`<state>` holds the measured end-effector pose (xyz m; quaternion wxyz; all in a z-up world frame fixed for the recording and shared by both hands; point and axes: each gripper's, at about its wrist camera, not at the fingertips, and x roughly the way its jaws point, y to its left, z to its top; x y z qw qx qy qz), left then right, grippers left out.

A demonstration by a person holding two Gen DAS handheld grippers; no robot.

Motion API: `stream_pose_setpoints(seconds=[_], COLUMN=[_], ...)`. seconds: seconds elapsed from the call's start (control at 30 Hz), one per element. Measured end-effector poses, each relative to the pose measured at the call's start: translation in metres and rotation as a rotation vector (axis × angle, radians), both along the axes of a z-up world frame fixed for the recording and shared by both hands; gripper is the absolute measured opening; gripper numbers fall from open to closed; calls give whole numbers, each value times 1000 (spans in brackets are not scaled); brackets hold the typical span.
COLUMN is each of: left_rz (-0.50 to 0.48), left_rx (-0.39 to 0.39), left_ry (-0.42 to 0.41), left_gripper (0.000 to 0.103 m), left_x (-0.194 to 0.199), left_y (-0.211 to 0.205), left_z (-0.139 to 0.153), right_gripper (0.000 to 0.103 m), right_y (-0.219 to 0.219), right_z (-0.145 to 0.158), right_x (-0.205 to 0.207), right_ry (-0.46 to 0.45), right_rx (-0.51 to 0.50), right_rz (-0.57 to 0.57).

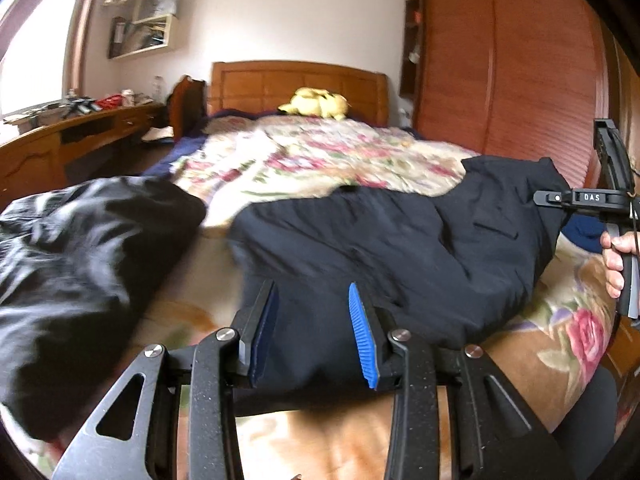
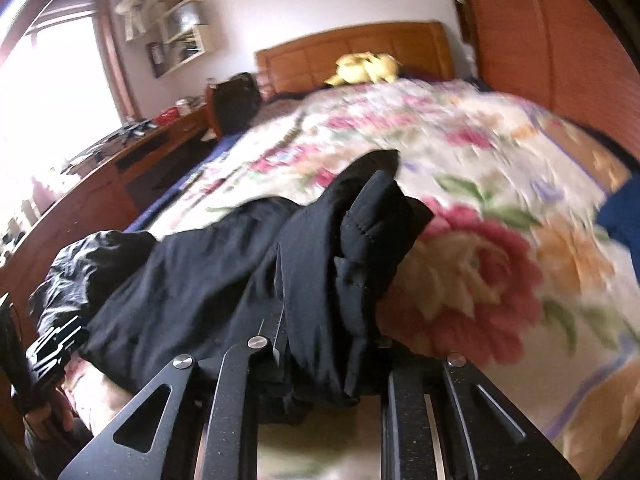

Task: Fold large clothes

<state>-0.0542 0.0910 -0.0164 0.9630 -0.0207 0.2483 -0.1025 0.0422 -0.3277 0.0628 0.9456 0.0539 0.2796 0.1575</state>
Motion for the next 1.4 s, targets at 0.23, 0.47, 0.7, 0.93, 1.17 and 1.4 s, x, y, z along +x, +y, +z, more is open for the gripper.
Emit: stream_pose_setpoints(seconds=[0.23,0.47,0.7,0.93,1.17,1.4], left_rz=[62,104,152,213,244,227], left_rx=[-29,-33,-61,-65,-64,-55], left_ry=[-17,-43,-65,-95,-90,-101], left_gripper=[38,38,38,38,38,38], left_x=[-11,-20,-26,-38,-37,-41], left_y=[42,68,93,115,122,111], left_z=[5,11,17,23,22,30], right_gripper=[15,14,13,13,14,35], right_y=[65,120,174,235,252,243], right_z=[19,30,32,-25,-71,-45], right_x=[-3,3,4,6,12,-11], right_ry=[-62,-120,-137,-16,62,70], right_rx=[-23,5,1,-39,-101,-92], right_rz=[139,263,415,592,590,560])
